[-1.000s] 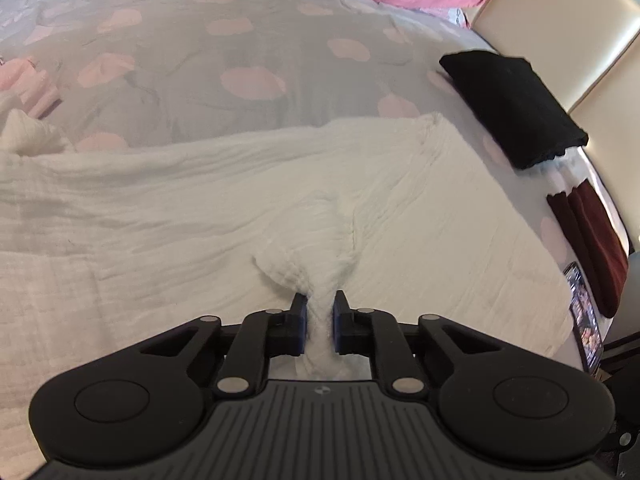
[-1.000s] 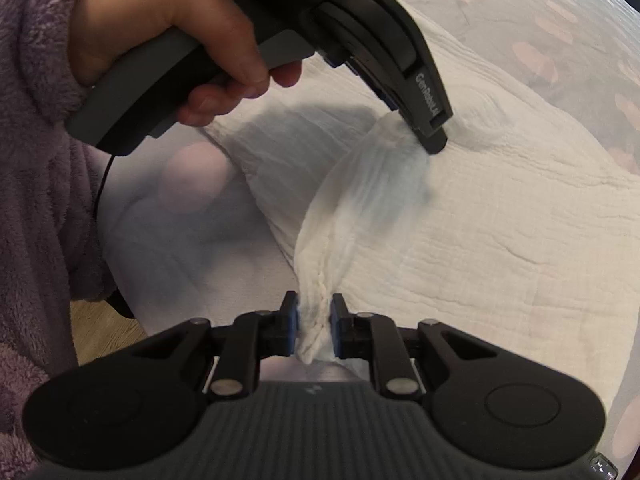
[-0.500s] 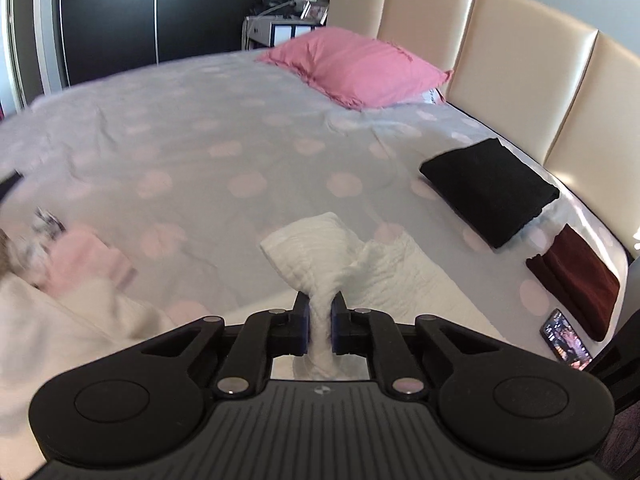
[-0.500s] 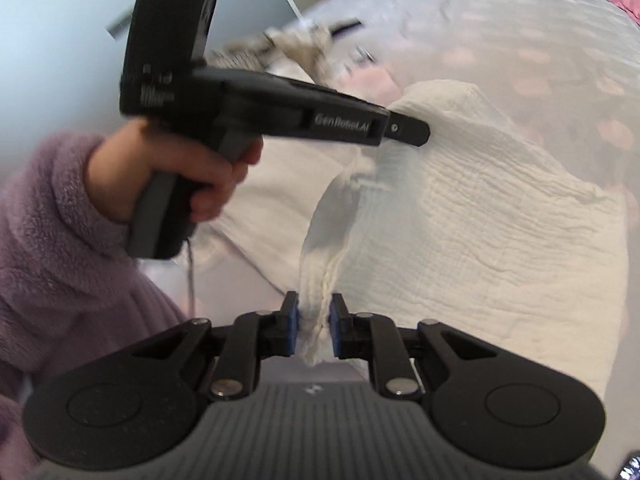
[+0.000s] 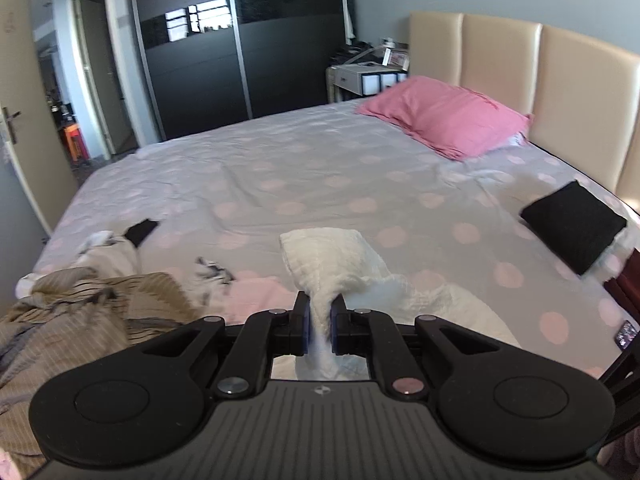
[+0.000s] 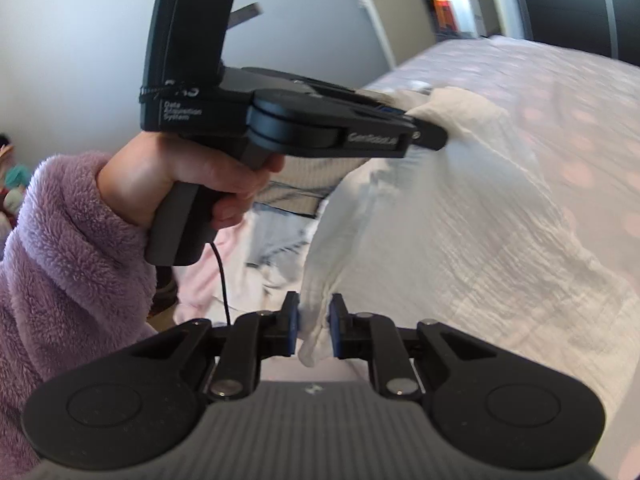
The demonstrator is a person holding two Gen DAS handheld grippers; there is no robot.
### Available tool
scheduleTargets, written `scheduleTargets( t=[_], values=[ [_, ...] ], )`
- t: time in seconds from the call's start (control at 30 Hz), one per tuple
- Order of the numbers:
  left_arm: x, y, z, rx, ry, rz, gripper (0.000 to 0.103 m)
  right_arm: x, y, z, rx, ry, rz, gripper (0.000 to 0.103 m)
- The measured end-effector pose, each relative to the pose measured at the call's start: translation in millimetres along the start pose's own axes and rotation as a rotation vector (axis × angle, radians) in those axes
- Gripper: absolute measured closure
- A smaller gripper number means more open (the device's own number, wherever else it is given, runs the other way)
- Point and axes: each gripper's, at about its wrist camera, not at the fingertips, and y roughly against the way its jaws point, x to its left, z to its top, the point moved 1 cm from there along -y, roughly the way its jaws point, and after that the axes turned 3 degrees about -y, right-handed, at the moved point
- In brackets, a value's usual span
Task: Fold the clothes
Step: 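Fold the held muslin over onto itself with both tools, then open both, then grasp the folded muslin edge with the left tool while the right tool grasps beside it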
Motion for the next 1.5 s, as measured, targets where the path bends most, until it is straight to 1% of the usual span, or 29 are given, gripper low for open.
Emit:
scheduleTargets(
  t=[0.07, 0.17, 0.27, 0.33, 0.37, 0.43, 0.47, 0.53, 0.6, 0.63, 0.67, 0.7, 0.73, 0.77, 0.8, 0.87, 0.9, 1.0, 1.07, 1.17, 1.27, 1.4, 1.5],
  values=[
    [21, -1, -11, 0.015, 0.031, 0.033, 0.096, 15, -19, 11, 0.012, 0.028, 0.017, 0.085],
    [50, -8, -33, 0.043, 0.07, 0.065, 0.096, 30, -54, 24, 0.044, 0.029, 0.045, 0.085],
    [69, -27, -54, 0.097, 0.103, 0.083, 0.096, 38, -88, 30, 0.076, 0.041, 0.026, 0.085],
    [82, -39, -70, 0.151, 0.124, 0.088, 0.095, 40, -113, 32, 0.102, 0.03, 0.013, 0.085],
    [85, -44, -75, 0.165, 0.132, 0.094, 0.093, 40, -124, 31, 0.114, 0.019, 0.003, 0.081],
    [89, -49, -82, 0.179, 0.138, 0.106, 0.091, 36, -137, 26, 0.122, 0.008, -0.011, 0.078],
    [88, -48, -84, 0.181, 0.133, 0.108, 0.091, 36, -139, 23, 0.12, 0.008, -0.022, 0.072],
    [86, -46, -87, 0.181, 0.122, 0.115, 0.085, 34, -140, 19, 0.115, 0.016, -0.047, 0.059],
    [82, -42, -87, 0.177, 0.108, 0.128, 0.078, 26, -143, 20, 0.112, 0.032, -0.067, 0.055],
    [81, -40, -87, 0.174, 0.107, 0.135, 0.077, 22, -144, 21, 0.111, 0.04, -0.077, 0.052],
    [79, -38, -88, 0.171, 0.108, 0.142, 0.073, 19, -142, 20, 0.109, 0.046, -0.087, 0.048],
    [78, -36, -88, 0.167, 0.109, 0.149, 0.066, 12, -142, 18, 0.107, 0.053, -0.098, 0.048],
    [77, -33, -88, 0.161, 0.109, 0.157, 0.061, 1, -147, 15, 0.108, 0.062, -0.112, 0.048],
    [75, -31, -89, 0.155, 0.109, 0.164, 0.058, -8, -146, 12, 0.108, 0.069, -0.129, 0.047],
    [74, -29, -88, 0.15, 0.106, 0.175, 0.057, -17, -141, 8, 0.108, 0.073, -0.149, 0.046],
    [69, -24, -88, 0.146, 0.097, 0.194, 0.056, -34, -130, -4, 0.116, 0.071, -0.192, 0.041],
    [66, -21, -88, 0.145, 0.092, 0.197, 0.056, -44, -125, -10, 0.121, 0.065, -0.215, 0.04],
    [53, -14, -85, 0.134, 0.082, 0.181, 0.056, -71, -107, -32, 0.134, 0.031, -0.284, 0.04],
    [41, -10, -83, 0.121, 0.075, 0.166, 0.056, -91, -88, -52, 0.138, -0.025, -0.329, 0.04],
    [13, -3, -79, 0.106, 0.047, 0.127, 0.056, -118, -64, -78, 0.14, -0.107, -0.374, 0.04],
    [-20, 4, -76, 0.076, 0.024, 0.089, 0.057, -136, -37, -103, 0.144, -0.152, -0.411, 0.04],
    [-68, 8, -84, 0.053, 0.0, 0.012, 0.057, -144, -9, -125, 0.142, -0.132, -0.442, 0.041],
    [-103, 5, -96, 0.071, -0.03, -0.054, 0.057, -145, 1, -139, 0.156, -0.074, -0.463, 0.041]
  ],
)
